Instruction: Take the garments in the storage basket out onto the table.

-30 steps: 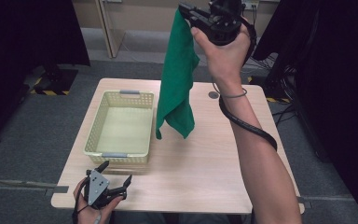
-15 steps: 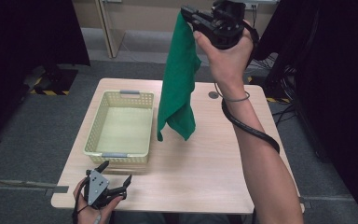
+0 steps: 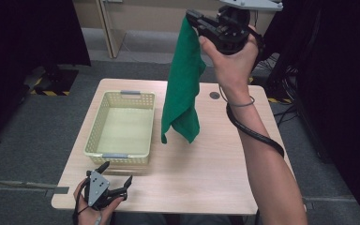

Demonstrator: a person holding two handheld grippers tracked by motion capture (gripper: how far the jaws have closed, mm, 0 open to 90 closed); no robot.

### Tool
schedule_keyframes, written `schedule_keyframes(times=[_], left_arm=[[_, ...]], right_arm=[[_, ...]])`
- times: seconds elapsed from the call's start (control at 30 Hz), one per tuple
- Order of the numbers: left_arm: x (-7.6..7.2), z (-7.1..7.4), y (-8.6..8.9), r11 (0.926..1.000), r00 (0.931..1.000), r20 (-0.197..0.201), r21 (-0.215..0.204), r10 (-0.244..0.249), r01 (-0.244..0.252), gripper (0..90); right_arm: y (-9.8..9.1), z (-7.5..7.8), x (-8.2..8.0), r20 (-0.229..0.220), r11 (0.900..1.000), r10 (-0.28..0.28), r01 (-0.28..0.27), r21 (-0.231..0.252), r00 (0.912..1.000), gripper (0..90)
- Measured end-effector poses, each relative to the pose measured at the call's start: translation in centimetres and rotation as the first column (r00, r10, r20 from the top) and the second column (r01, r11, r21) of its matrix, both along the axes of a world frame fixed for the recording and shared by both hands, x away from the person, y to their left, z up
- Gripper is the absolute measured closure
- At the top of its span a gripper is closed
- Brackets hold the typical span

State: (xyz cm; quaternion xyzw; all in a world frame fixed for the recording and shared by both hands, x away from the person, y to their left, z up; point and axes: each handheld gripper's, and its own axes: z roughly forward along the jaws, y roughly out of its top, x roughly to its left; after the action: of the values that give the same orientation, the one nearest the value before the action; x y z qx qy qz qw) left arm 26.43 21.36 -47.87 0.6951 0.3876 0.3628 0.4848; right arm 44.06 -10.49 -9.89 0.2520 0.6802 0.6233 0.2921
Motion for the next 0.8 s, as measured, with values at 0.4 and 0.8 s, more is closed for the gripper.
schedule_keyframes(times=[0.4, 0.8], left_arm=[[0.0, 0.0, 0.0, 1.0, 1.0, 0.001, -0.001, 0.0, 0.0, 8.5], [0.0, 0.0, 0.0, 1.0, 1.0, 0.002, 0.0, 0.002, -0.002, 8.5]], right_arm=[[-0.5, -0.8, 0.1, -0.008, 1.0, -0.005, 0.005, -0.001, 1.0, 88.8], [-1.5, -1.7, -0.1, -0.014, 0.9999, -0.017, 0.017, 0.003, 0.9998, 88.8]])
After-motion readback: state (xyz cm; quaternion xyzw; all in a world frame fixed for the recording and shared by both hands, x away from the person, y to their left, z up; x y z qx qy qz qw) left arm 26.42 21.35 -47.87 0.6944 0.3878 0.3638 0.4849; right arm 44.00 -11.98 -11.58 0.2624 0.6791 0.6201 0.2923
